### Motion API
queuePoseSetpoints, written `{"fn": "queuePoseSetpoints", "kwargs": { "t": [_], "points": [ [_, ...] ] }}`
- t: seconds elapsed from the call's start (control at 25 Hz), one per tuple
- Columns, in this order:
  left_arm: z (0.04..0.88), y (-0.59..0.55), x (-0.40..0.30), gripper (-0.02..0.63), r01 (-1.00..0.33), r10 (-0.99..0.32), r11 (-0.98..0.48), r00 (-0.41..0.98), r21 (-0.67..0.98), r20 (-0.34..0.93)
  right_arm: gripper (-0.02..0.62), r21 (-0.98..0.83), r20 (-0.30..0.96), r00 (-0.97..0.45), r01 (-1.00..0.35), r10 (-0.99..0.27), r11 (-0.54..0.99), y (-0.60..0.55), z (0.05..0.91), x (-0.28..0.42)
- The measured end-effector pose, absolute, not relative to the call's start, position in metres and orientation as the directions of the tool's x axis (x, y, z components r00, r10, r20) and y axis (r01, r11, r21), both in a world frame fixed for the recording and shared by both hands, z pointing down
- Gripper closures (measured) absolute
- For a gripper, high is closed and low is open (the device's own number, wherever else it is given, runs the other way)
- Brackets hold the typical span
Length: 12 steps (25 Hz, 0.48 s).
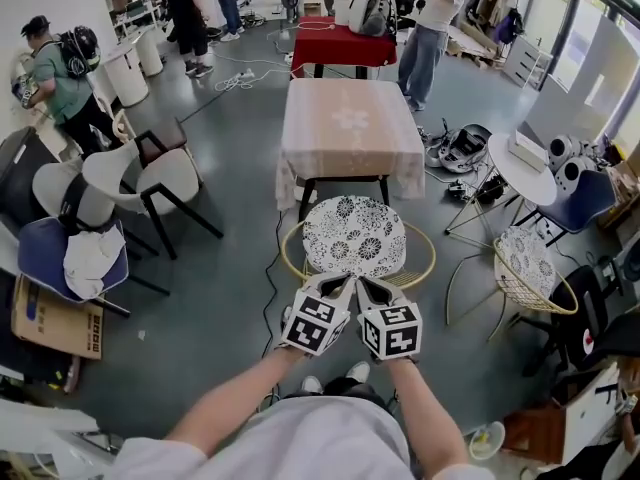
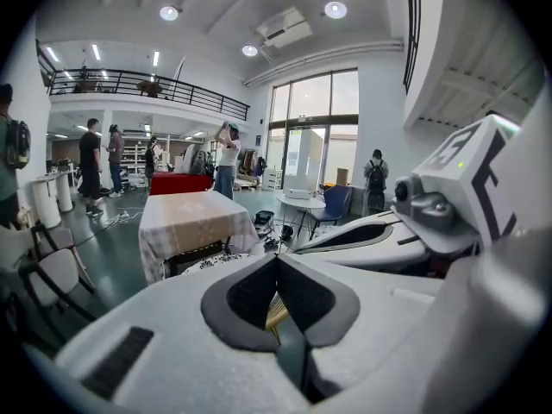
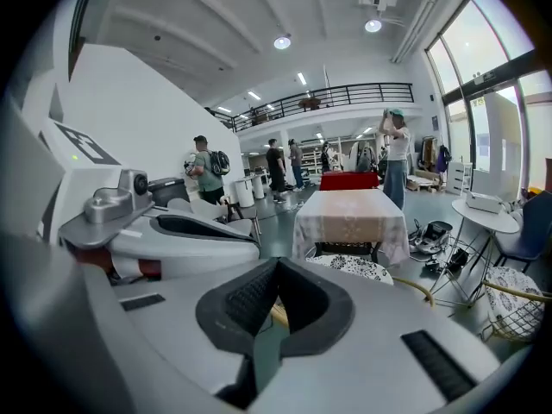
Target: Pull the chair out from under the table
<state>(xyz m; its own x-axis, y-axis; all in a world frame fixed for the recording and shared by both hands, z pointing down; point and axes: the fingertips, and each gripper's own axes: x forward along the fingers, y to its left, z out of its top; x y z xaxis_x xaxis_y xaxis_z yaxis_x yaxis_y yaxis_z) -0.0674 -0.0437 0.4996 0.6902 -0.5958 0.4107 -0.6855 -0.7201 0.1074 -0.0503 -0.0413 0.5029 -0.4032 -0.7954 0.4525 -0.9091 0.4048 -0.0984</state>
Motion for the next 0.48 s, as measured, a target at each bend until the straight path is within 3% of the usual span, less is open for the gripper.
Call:
{"fn": "queuePoseSetpoints", "kwargs": {
  "t": [0.48],
  "points": [
    [0.498, -0.046, -0.084, 0.601, -0.709, -0.621, -0.698, 0.668, 0.099, 0.411, 0.594, -0.113, 0.438, -0.403, -0.912, -0.804, 0.395, -0.041, 0.499, -0.059]
  ]
}}
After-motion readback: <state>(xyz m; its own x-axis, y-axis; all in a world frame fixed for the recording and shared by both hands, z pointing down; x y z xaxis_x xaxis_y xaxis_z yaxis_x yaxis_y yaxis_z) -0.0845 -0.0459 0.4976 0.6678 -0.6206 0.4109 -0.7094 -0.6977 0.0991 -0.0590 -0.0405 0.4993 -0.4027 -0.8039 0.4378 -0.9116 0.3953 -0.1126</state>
